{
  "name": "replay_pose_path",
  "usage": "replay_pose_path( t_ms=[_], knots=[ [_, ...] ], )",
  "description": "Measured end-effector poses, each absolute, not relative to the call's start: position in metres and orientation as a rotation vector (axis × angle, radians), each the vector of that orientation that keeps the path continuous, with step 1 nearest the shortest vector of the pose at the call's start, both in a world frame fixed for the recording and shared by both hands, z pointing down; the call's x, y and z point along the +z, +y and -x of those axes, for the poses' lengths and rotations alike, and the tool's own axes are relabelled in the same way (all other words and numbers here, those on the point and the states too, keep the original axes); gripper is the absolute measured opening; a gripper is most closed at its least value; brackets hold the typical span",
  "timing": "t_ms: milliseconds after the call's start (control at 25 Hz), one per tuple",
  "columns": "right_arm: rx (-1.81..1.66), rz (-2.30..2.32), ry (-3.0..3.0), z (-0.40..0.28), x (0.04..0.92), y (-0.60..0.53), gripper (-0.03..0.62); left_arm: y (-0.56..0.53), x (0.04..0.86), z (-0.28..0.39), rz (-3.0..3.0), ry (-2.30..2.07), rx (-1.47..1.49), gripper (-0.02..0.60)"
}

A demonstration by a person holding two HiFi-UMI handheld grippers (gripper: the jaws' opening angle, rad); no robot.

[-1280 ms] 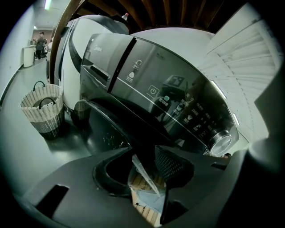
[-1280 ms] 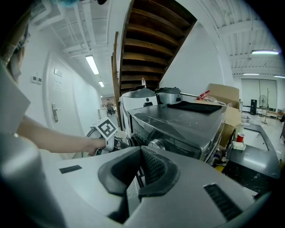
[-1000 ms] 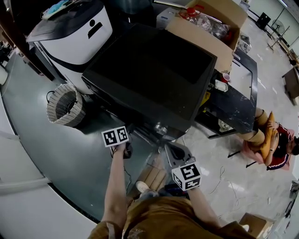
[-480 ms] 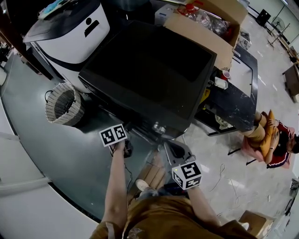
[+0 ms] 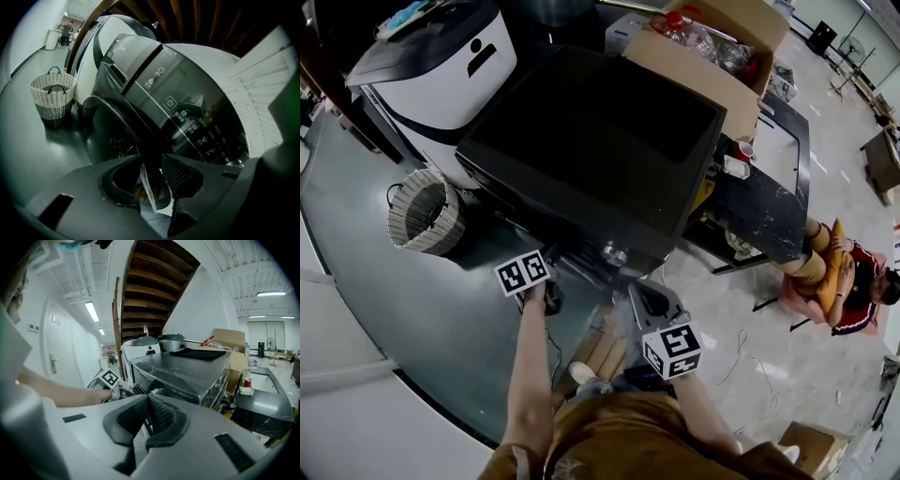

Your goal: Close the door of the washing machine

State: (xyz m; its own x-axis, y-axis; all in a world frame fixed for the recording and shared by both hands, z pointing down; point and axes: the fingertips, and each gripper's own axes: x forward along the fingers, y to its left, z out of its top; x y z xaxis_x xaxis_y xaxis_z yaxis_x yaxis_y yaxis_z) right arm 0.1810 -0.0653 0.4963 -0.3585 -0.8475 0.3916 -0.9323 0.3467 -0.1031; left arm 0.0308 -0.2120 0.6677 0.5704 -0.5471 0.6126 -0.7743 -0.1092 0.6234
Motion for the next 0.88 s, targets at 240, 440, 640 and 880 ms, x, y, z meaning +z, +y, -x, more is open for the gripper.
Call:
replay_pose_path(
  t_ms=[240, 440, 640, 880],
  knots=[
    [0.424, -1.618, -2.33, -0.182, 0.49, -0.06, 0.012, -0.206, 0.66, -0.029, -1.851, -1.075, 0.277, 0.191],
    [0.378, -1.629, -2.326, -0.176, 0.48, -0.054, 0.012, -0.201, 0.633, -0.02, -1.961, -1.17, 0.294, 0.198],
    [0.313, -1.651, -2.319, -0.169, 0.471, -0.045, 0.012, -0.181, 0.593, -0.017, -2.112, -1.217, 0.319, 0.138],
    [0.267, -1.67, -2.325, -0.155, 0.464, -0.03, 0.012, -0.141, 0.538, -0.011, -2.282, -1.244, 0.275, 0.041]
  ],
)
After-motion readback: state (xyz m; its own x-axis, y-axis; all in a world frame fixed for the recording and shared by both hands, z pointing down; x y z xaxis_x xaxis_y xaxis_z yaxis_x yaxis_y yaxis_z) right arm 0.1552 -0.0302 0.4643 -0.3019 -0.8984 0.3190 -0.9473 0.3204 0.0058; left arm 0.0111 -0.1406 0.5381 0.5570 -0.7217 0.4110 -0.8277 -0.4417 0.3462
